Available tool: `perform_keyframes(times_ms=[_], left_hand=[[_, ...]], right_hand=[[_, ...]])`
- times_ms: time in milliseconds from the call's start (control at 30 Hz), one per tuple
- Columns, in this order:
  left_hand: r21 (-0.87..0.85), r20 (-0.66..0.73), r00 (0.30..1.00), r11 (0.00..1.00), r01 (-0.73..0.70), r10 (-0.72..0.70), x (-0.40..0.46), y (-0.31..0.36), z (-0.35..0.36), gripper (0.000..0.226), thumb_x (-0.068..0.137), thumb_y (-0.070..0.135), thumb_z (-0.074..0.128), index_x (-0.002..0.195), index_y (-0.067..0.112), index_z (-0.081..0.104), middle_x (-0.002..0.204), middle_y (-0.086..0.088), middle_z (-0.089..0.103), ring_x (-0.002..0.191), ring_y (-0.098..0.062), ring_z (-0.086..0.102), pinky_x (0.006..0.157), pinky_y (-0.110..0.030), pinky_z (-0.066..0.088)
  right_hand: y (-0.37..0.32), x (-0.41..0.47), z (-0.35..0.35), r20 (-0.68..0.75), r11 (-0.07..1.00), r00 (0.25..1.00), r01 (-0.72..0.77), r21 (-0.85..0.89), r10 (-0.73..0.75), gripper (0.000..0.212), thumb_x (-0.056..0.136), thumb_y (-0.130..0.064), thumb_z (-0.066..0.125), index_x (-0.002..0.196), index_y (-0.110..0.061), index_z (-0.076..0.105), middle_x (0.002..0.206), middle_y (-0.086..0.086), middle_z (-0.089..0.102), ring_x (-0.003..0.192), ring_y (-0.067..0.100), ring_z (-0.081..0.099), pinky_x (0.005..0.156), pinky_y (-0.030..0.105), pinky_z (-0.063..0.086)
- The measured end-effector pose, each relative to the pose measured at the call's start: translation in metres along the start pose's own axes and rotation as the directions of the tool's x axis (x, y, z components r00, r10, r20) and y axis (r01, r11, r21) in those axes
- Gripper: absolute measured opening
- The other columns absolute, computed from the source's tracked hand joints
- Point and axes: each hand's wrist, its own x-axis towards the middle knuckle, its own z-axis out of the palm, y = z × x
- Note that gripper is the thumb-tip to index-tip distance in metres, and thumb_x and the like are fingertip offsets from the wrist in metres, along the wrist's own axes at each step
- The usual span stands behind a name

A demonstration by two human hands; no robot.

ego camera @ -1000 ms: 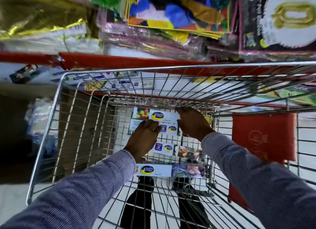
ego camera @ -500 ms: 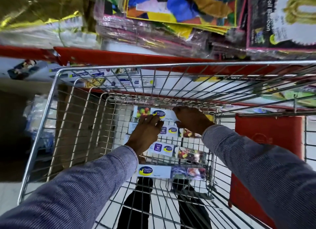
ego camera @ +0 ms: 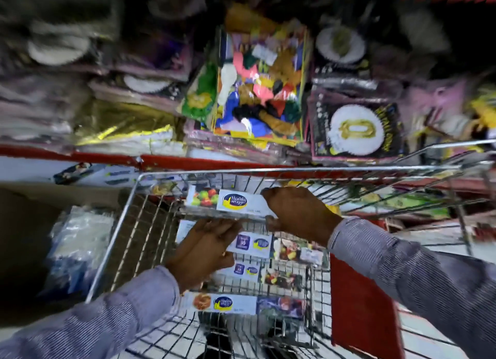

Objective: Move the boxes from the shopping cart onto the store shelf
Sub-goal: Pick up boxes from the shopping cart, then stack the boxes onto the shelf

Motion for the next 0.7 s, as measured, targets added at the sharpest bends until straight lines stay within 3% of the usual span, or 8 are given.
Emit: perform_keyframes(times_ms=[133,233,333,400,467,567,700], left_hand=[[-0.065,-0.153,0.988,0.998,0.014,-0.024,-0.01,-0.001,-0.074,0.081,0.039,0.046,0.097,0.109,0.012,0.077,0.104,-0.004,0.079,0.086,-0.022,0.078,0.069,-0.035,0.063],[-0.091,-0.262,0.964,0.996,0.011,-0.034,-0.015,0.001,-0.14,0.077,0.044,0.047,0.095,0.111,0.013,0.075,0.109,-0.004,0.078,0.092,-0.021,0.077,0.074,-0.029,0.061],[-0.086,-0.37,0.928,0.996,0.011,-0.042,-0.013,-0.002,-0.201,0.084,0.04,0.047,0.097,0.115,0.019,0.072,0.112,0.002,0.076,0.095,-0.019,0.073,0.079,-0.022,0.054],[-0.089,-0.429,0.902,0.996,0.015,-0.052,-0.011,-0.004,-0.234,0.081,0.047,0.045,0.095,0.12,0.019,0.072,0.113,0.001,0.076,0.095,-0.022,0.074,0.08,-0.029,0.06],[-0.118,-0.48,0.874,0.993,0.019,-0.074,-0.006,-0.005,-0.264,0.074,0.054,0.046,0.088,0.122,0.021,0.07,0.115,0.001,0.076,0.098,-0.022,0.075,0.084,-0.035,0.06],[-0.159,-0.537,0.838,0.987,0.012,-0.097,0.004,-0.006,-0.312,0.068,0.055,0.049,0.078,0.119,0.027,0.071,0.113,0.008,0.076,0.098,-0.014,0.073,0.077,-0.016,0.052],[-0.219,-0.566,0.818,0.975,-0.032,-0.1,0.029,-0.013,-0.357,0.064,0.067,0.048,0.073,0.128,0.034,0.063,0.125,0.017,0.067,0.113,-0.006,0.062,0.089,-0.018,0.047]], right_hand=[[-0.001,-0.014,-0.095,-0.098,1.0,0.995,0.005,-0.007,-0.006,0.056,0.086,-0.044,0.059,0.128,-0.01,0.046,0.117,0.014,0.065,0.104,0.035,0.064,0.081,0.04,0.049],[0.002,-0.028,-0.176,-0.201,0.999,0.98,0.002,-0.044,-0.011,0.061,0.085,-0.045,0.063,0.132,-0.012,0.045,0.11,0.015,0.067,0.097,0.036,0.066,0.07,0.034,0.045],[0.006,-0.041,-0.247,-0.279,0.99,0.96,-0.011,-0.14,-0.028,0.048,0.085,-0.046,0.064,0.116,-0.012,0.052,0.105,0.014,0.068,0.093,0.035,0.066,0.068,0.036,0.048],[0.007,-0.049,-0.283,-0.311,0.987,0.95,-0.036,-0.159,-0.015,0.044,0.085,-0.044,0.064,0.11,-0.01,0.052,0.102,0.015,0.067,0.091,0.036,0.066,0.065,0.037,0.044],[0.011,-0.055,-0.312,-0.338,0.983,0.941,-0.056,-0.175,-0.007,0.044,0.086,-0.042,0.064,0.115,-0.012,0.051,0.105,0.015,0.066,0.092,0.036,0.065,0.068,0.038,0.046],[0.021,-0.061,-0.353,-0.354,0.988,0.935,-0.087,-0.126,0.037,0.045,0.086,-0.04,0.062,0.123,-0.018,0.049,0.117,0.011,0.064,0.103,0.034,0.063,0.077,0.037,0.048],[0.04,-0.055,-0.393,-0.375,0.982,0.923,-0.14,-0.127,0.083,0.042,0.087,-0.037,0.06,0.122,-0.017,0.053,0.121,0.01,0.063,0.108,0.032,0.061,0.084,0.04,0.053]])
